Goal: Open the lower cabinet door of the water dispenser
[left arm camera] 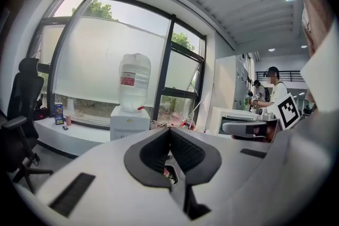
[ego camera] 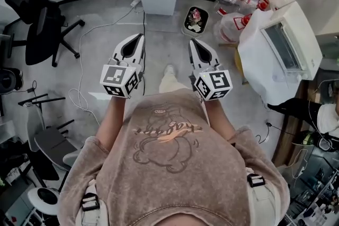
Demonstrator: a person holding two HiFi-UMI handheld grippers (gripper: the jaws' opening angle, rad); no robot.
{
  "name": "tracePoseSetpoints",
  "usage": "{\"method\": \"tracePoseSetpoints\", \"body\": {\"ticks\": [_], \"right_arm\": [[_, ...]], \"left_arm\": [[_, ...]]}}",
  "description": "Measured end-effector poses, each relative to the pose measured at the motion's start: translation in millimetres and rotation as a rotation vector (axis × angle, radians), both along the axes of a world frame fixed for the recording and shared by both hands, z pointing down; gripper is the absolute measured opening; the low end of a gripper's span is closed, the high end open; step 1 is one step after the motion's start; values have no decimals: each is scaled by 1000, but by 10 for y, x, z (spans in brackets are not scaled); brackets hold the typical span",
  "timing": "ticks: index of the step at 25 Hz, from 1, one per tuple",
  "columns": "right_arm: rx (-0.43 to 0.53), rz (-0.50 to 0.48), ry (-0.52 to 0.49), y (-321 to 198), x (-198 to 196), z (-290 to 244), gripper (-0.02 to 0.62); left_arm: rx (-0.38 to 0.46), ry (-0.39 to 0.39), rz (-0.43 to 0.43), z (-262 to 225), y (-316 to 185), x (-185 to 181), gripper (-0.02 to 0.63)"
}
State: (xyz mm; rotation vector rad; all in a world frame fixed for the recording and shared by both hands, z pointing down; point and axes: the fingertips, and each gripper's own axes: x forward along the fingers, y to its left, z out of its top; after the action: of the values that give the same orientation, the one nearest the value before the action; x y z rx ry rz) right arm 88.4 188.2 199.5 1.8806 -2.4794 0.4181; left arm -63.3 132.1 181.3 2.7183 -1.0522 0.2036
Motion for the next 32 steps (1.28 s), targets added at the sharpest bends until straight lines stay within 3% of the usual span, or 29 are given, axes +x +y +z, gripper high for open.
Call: {"method": "tracePoseSetpoints", "body": {"ticks": [6,14,32], "right_arm": [[-8,-31,0,-606,469,11,6],[-2,-51,-23,-1118,693,1,6],[79,37,-17,-1637,752,-258,6]], "left_arm": [[11,1,-49,-46,-581,404,18],[28,-10,-80,-163,-1027,646,17],[21,17,26,-245,-1604,777,17]]}}
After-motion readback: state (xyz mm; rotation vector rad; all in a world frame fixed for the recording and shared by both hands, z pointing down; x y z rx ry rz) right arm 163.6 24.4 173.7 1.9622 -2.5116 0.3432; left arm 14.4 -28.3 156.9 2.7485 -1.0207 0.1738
